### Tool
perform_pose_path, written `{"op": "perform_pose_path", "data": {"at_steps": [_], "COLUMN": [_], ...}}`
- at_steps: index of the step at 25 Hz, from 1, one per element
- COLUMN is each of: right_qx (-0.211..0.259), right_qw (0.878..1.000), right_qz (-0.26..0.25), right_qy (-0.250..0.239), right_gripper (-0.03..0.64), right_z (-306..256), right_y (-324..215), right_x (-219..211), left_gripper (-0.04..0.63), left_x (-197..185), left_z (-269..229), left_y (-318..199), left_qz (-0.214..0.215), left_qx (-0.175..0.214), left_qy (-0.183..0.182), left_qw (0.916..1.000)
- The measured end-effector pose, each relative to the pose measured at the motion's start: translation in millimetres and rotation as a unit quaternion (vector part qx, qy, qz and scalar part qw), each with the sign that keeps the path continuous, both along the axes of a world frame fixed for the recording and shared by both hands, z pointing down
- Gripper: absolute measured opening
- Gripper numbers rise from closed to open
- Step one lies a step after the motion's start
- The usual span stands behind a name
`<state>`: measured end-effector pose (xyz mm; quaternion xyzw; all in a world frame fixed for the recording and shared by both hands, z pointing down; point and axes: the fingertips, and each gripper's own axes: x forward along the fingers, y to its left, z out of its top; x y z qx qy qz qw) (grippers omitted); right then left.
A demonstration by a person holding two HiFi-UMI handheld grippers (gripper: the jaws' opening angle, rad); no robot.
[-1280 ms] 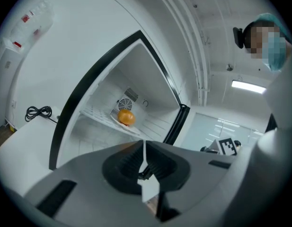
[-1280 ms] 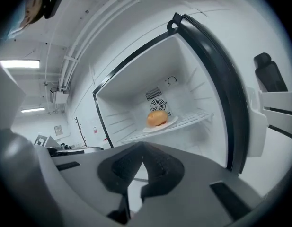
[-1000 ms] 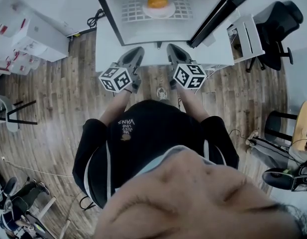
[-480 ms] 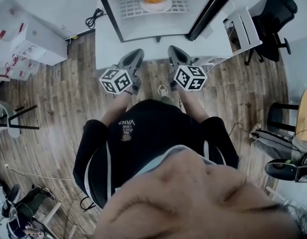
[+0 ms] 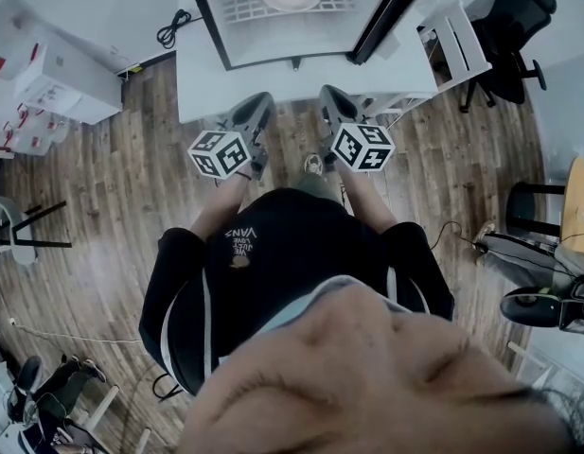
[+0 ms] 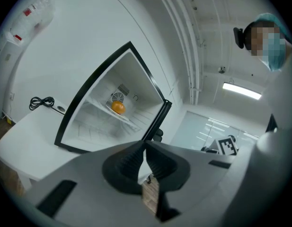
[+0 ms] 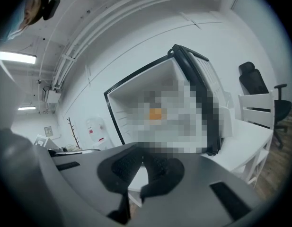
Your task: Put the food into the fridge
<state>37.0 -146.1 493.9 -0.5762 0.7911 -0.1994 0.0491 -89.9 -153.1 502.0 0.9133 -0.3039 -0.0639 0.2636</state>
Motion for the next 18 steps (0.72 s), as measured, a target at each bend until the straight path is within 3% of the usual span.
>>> {"op": "perform_pose_path", "data": {"at_steps": [18], "right_qx": [0.006], "right_qw": [0.999], "right_qz": [-0.036], "right_qy": [0.012], "right_gripper": [0.012], "right_z": [-12.2], "right_y": [10.9], "right_x": [11.1], "left_gripper": [0.028], "left_x": [12.0], "left_z": [-11.2], "left_y": [19.3], "left_qz": [-0.031], "left_qx": [0.007], "left_qy": [-0.001], "left_qw": [0.9995]}}
